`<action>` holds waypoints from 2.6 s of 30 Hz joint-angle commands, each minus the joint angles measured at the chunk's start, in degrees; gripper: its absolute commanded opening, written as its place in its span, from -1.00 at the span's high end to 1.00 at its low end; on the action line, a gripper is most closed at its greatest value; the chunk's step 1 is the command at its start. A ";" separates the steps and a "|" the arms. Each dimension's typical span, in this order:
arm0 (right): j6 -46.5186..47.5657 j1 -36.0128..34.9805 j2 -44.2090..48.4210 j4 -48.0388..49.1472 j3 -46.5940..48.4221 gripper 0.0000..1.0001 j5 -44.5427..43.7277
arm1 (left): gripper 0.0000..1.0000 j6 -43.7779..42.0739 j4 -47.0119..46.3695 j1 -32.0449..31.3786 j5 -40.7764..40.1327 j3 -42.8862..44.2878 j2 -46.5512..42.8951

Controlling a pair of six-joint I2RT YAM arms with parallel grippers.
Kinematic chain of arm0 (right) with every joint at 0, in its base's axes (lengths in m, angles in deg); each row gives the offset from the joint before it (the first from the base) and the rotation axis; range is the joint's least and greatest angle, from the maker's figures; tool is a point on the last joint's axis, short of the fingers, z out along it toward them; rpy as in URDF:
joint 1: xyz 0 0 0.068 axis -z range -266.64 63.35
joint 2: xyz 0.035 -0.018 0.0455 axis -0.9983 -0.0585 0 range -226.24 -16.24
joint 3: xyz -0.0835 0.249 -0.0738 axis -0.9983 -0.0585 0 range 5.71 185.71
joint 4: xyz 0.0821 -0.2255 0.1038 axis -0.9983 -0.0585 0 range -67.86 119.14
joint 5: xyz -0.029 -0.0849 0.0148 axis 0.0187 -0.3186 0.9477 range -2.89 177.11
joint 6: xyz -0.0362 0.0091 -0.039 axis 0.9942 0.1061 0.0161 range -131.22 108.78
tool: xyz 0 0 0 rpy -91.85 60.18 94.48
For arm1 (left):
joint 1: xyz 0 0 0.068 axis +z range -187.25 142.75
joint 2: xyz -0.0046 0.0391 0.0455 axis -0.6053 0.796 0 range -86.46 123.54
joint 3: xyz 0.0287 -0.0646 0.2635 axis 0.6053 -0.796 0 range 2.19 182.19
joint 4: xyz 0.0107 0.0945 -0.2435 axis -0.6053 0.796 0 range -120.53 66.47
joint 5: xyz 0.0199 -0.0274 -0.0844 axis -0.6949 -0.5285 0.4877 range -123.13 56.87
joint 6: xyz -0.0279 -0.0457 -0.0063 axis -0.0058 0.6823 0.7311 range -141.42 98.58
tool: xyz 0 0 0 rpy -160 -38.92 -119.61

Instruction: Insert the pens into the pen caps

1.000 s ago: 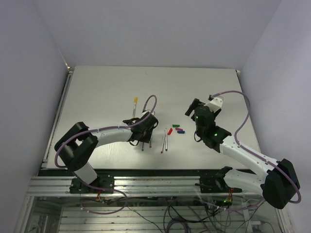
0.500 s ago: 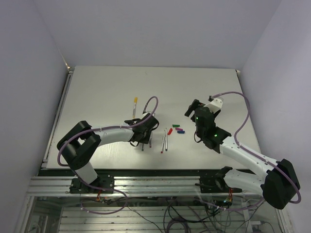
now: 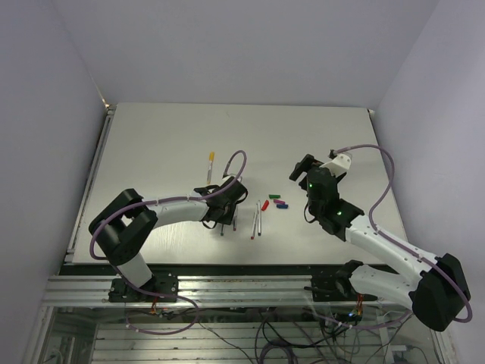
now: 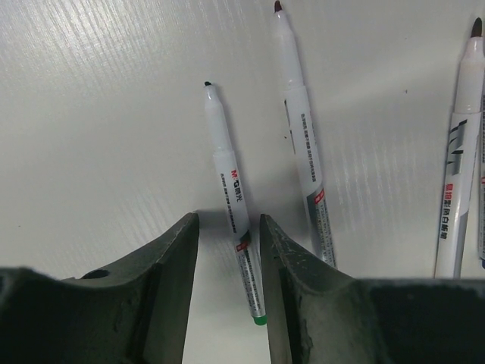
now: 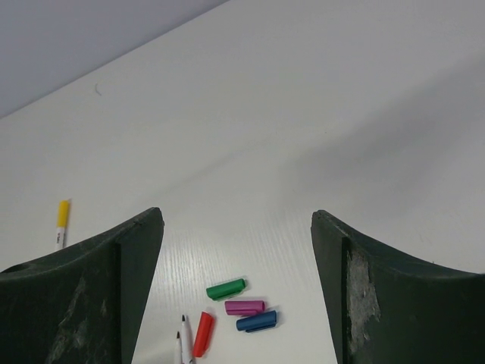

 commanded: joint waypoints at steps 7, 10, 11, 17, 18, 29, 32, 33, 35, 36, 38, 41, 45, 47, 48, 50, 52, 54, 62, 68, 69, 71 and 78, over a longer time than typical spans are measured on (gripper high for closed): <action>-1.61 0.22 1.78 -0.28 -0.15 -0.57 -1.02 | 0.33 2.16 6.55 -1.54 9.37 -3.88 4.69; -1.70 0.29 2.12 -0.06 -0.39 -0.57 -0.86 | 0.55 1.77 7.13 -1.79 10.32 -3.71 5.11; -1.63 0.33 2.26 0.10 -0.48 -0.57 -0.83 | 0.65 1.71 7.35 -1.90 10.43 -3.56 5.28; -1.19 0.59 1.62 -0.11 -0.22 -0.56 -0.33 | 0.86 1.02 6.54 -2.13 11.68 -3.60 6.63; -1.27 0.69 1.20 -0.51 -0.07 -0.56 -0.21 | 0.86 0.85 6.25 -2.08 11.80 -3.45 6.86; -1.44 5.72 -6.44 -5.88 4.21 -0.39 9.19 | 0.86 -1.25 3.39 -1.89 0.75 1.92 -0.49; -2.30 6.53 -8.38 -5.95 4.73 -0.39 12.73 | 0.86 -0.91 -1.25 -1.66 -2.22 1.61 -3.49; -2.62 6.60 -9.16 -5.91 4.98 -0.39 14.05 | 0.86 -0.78 -2.31 -1.49 -3.03 1.54 -4.26; -3.12 6.68 -11.15 -6.07 5.82 -0.38 16.87 | 0.86 -0.67 -4.24 -1.22 -4.39 1.06 -5.32; -3.25 6.65 -12.33 -5.92 6.21 -0.38 18.21 | 0.86 -0.86 -4.83 -1.12 -5.02 0.86 -5.64; -1.33 6.66 -15.19 -4.67 6.90 -0.33 20.26 | 0.86 -0.80 -5.12 -0.60 -5.97 0.58 -6.04; 4.07 6.49 -19.54 -5.34 9.40 -0.14 20.73 | 0.86 -0.63 -5.64 0.29 -5.63 -0.77 -7.27; 8.38 6.54 -23.38 -8.84 12.56 0.01 20.13 | 0.86 -0.03 -7.27 1.48 -4.92 -3.70 -10.12; 8.73 6.47 -23.65 -8.75 12.57 0.02 21.23 | 0.86 0.07 -8.47 2.51 -4.15 -4.87 -11.24; 8.86 6.47 -23.47 -8.12 12.27 0.02 22.03 | 0.86 0.08 -9.00 3.11 -3.67 -5.25 -11.64; 9.84 6.47 -23.31 -7.09 11.95 0.05 23.27 | 0.86 -0.07 -9.62 4.19 -2.56 -5.61 -11.81; 11.52 6.47 -23.69 -7.96 12.64 0.06 24.56 | 0.86 -0.41 -10.02 5.02 -1.35 -5.87 -11.75; 13.76 6.39 -24.48 -9.44 13.63 0.03 26.20 | 0.86 -0.68 -10.40 5.61 -0.36 -6.21 -11.77; 22.65 3.75 -27.97 -14.76 16.02 -0.74 27.42 | 0.86 -0.78 -13.04 8.51 3.88 -8.06 -12.70; 26.70 2.15 -31.41 -19.06 19.01 -0.87 21.97 | 0.86 -0.83 -13.42 10.48 6.15 -8.33 -13.25; 26.66 2.15 -31.65 -20.06 19.27 -0.87 21.16 | 0.86 -0.94 -13.48 10.65 6.35 -8.35 -13.38; 26.37 2.10 -31.72 -20.96 19.40 -0.87 19.96 | 0.86 -0.97 -13.46 10.99 6.57 -8.40 -13.53; 25.52 2.03 -30.79 -22.37 18.30 -0.85 22.24 | 0.86 -0.60 -13.93 11.63 8.32 -8.27 -12.72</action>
